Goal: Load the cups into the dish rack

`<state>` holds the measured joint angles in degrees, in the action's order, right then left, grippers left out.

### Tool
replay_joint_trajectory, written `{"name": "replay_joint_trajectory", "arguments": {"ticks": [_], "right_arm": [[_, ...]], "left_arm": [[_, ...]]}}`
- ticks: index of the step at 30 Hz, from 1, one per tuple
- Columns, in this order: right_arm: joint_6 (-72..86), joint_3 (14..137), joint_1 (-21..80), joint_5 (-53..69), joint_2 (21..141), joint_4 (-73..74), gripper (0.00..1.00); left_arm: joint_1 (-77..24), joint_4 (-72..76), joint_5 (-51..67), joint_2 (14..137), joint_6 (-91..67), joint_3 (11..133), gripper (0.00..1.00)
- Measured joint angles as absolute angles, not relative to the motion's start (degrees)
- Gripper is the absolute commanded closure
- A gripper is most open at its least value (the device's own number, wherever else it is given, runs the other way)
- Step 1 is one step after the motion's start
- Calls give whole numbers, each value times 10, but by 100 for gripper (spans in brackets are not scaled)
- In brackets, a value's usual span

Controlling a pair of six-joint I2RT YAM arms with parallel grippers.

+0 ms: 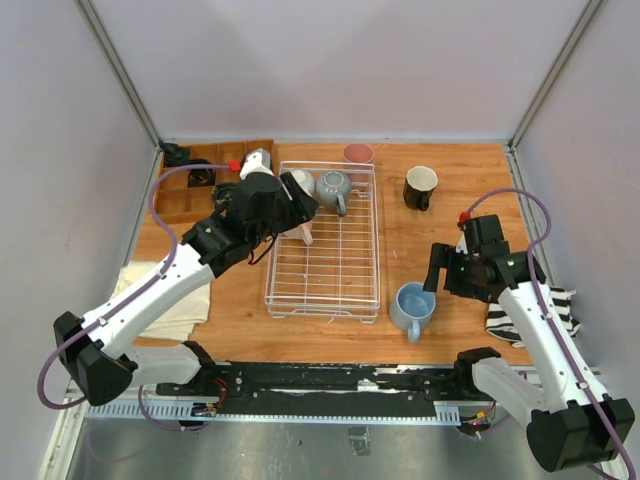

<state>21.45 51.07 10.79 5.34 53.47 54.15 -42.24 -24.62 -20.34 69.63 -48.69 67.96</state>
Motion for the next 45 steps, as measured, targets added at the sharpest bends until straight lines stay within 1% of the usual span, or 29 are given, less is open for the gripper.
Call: {"name": "replay_joint_trajectory", "arguments": {"ticks": [4, 12, 14, 16, 23, 26, 30, 33, 38, 41, 42, 45], "right_arm": [[228, 489, 108, 55, 525, 554, 23], [256, 441, 108, 66, 524, 545, 28], [260, 431, 108, 69, 528, 535, 30], [264, 423, 108, 71, 536, 522, 32], [270, 406, 108, 74, 589, 477, 40], [273, 395, 108, 74, 604, 459, 48], [278, 380, 108, 74, 608, 443, 53], [283, 370, 108, 75, 609, 430, 61], [287, 360, 108, 83, 616, 412, 81], [292, 356, 108, 78, 622, 401, 98], [291, 355, 108, 76, 625, 399, 99], [291, 355, 108, 77, 626, 396, 99]], "left_arm": [[-422, -227, -141, 694, -463, 687, 40], [-418, -192, -27, 693, -448, 691, 35], [-413, -184, 0, 692, -448, 692, 25], [-405, -176, 26, 689, -452, 692, 22], [-383, -137, 77, 648, -473, 686, 22], [-382, -120, 94, 637, -482, 684, 22], [-380, -104, 109, 635, -493, 676, 22], [-379, -103, 117, 636, -499, 670, 22], [-379, -103, 135, 638, -505, 669, 22], [-379, -101, 145, 638, -509, 668, 22], [-379, -100, 149, 638, -510, 667, 22], [-378, -91, 158, 638, -515, 663, 21]]}}
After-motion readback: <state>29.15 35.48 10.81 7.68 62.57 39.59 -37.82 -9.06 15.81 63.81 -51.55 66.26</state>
